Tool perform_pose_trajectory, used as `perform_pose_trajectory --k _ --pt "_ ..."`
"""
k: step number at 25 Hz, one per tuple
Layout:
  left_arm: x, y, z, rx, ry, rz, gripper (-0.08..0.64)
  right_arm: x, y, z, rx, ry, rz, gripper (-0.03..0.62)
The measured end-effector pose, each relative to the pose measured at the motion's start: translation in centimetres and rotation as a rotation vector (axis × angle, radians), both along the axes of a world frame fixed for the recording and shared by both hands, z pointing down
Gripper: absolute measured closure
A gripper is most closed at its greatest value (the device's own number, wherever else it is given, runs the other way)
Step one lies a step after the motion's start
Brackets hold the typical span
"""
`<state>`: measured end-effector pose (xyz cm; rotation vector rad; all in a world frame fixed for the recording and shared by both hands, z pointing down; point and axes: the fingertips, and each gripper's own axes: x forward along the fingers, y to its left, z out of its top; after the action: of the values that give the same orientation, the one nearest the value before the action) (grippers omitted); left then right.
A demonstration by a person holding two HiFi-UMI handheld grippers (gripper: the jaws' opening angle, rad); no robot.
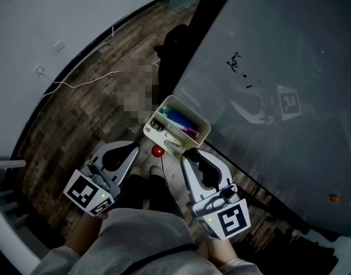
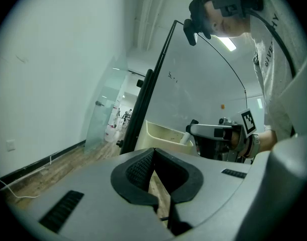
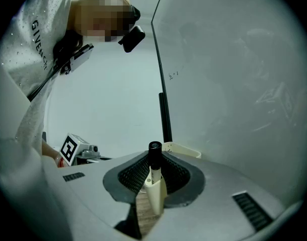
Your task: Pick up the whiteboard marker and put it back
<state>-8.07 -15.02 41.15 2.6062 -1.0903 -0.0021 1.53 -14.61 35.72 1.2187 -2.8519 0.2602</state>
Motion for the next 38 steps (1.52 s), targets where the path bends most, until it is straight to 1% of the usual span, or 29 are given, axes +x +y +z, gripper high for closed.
perform_pose_trajectory --k 4,11,29,38 --pt "0.0 0.0 0.2 0.0 0.003 -0.004 0.545 0.1 -0.1 0.2 0.018 0.022 0.017 0.512" --pt "0.2 0.3 0.4 -0.004 0.006 0.002 0.545 -0.3 0.4 0.2 0.059 0.076 0.006 0.512" --pt "0.8 0.8 0.2 -0.001 0.0 0.004 0.545 0.2 1.3 1.0 0.039 0.105 -0.032 0.511" --pt "0.8 0.5 -0.1 0.008 -0.001 -0.016 0.545 -0.1 1.5 1.3 0.026 0.104 -0.07 0.505"
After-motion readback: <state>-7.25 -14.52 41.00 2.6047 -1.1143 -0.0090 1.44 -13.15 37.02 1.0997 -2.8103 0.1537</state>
